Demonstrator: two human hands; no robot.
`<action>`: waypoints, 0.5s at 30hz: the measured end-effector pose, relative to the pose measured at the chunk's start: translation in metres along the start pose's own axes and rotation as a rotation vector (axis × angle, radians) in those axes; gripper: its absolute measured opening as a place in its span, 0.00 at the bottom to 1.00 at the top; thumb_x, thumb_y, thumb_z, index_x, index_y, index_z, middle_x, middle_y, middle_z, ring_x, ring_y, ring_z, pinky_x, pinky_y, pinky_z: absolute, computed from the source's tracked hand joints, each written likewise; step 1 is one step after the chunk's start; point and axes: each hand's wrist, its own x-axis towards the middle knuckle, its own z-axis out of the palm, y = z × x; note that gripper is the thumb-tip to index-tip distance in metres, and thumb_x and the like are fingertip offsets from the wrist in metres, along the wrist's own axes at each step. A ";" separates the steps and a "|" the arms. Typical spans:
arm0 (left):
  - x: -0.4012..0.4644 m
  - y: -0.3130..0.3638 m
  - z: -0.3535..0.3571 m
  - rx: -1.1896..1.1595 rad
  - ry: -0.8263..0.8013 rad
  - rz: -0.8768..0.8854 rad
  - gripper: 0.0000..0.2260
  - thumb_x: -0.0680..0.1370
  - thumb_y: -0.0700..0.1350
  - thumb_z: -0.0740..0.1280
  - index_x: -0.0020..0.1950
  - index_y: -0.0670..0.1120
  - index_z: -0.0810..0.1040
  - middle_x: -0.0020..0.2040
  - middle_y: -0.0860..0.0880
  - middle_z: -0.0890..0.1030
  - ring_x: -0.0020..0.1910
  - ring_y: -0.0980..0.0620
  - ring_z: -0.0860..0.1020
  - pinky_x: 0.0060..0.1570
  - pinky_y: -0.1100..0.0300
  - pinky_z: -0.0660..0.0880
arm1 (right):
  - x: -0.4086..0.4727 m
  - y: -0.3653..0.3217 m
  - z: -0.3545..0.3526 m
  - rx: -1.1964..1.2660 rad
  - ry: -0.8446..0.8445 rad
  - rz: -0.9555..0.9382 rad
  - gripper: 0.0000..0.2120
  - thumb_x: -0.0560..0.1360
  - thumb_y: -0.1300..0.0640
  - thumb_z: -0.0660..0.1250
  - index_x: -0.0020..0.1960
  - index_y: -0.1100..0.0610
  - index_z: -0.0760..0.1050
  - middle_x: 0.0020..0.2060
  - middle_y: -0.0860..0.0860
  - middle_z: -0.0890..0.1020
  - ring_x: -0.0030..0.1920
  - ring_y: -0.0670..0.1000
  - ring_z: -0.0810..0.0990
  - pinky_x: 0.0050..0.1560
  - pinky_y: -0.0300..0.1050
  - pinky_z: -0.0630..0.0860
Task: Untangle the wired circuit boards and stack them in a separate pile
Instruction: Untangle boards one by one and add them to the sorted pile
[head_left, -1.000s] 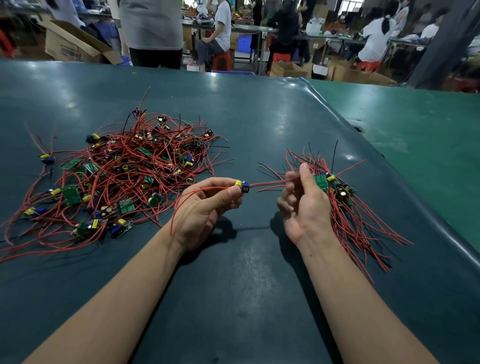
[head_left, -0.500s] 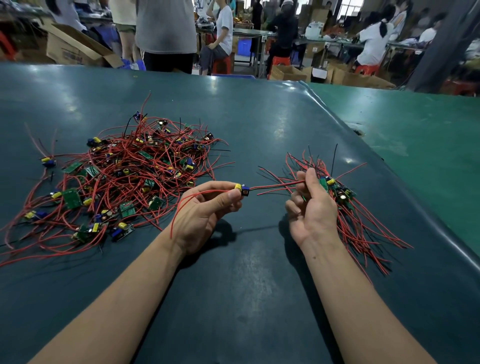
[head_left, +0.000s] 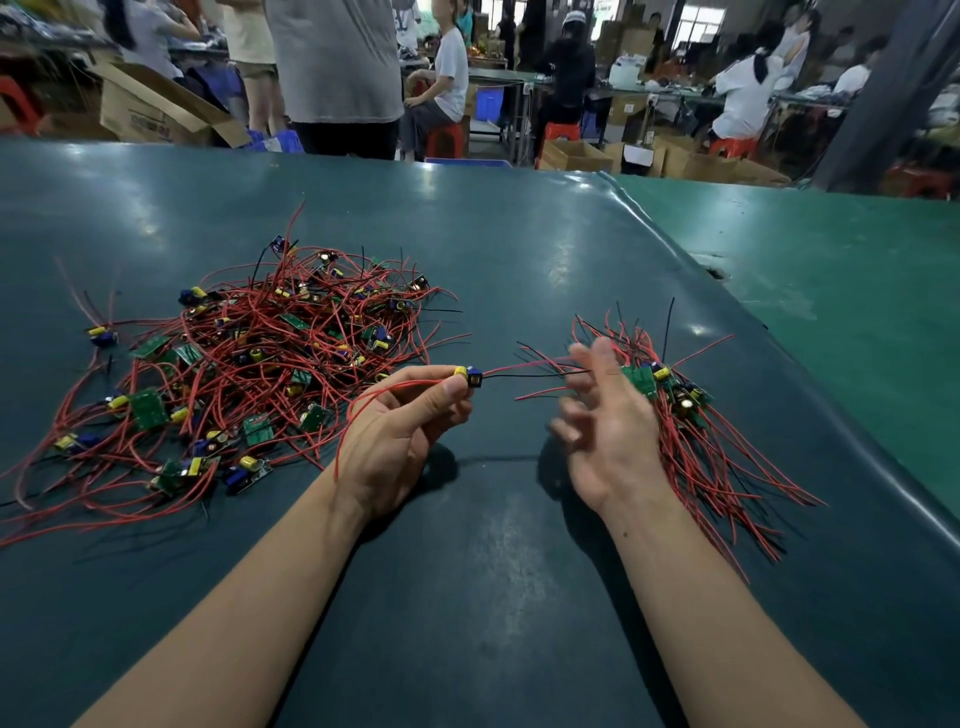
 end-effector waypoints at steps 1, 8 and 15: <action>0.000 -0.001 0.000 -0.001 0.009 0.005 0.04 0.67 0.39 0.72 0.39 0.46 0.85 0.39 0.47 0.84 0.35 0.53 0.81 0.42 0.63 0.79 | -0.004 0.004 0.004 -0.047 -0.079 0.069 0.25 0.65 0.39 0.71 0.52 0.57 0.78 0.28 0.44 0.76 0.24 0.43 0.68 0.20 0.35 0.60; -0.001 -0.001 -0.001 0.103 -0.057 -0.015 0.07 0.65 0.41 0.74 0.43 0.45 0.85 0.45 0.42 0.85 0.43 0.49 0.82 0.48 0.60 0.79 | -0.021 0.021 0.014 -0.288 -0.289 0.104 0.08 0.73 0.54 0.70 0.47 0.58 0.82 0.35 0.51 0.80 0.26 0.44 0.72 0.21 0.35 0.63; -0.002 -0.001 0.000 0.071 -0.091 -0.023 0.05 0.66 0.38 0.72 0.40 0.45 0.86 0.39 0.45 0.84 0.37 0.50 0.82 0.43 0.61 0.79 | -0.017 0.016 0.012 -0.282 -0.244 0.008 0.09 0.77 0.56 0.68 0.43 0.54 0.86 0.31 0.47 0.79 0.26 0.43 0.70 0.22 0.34 0.61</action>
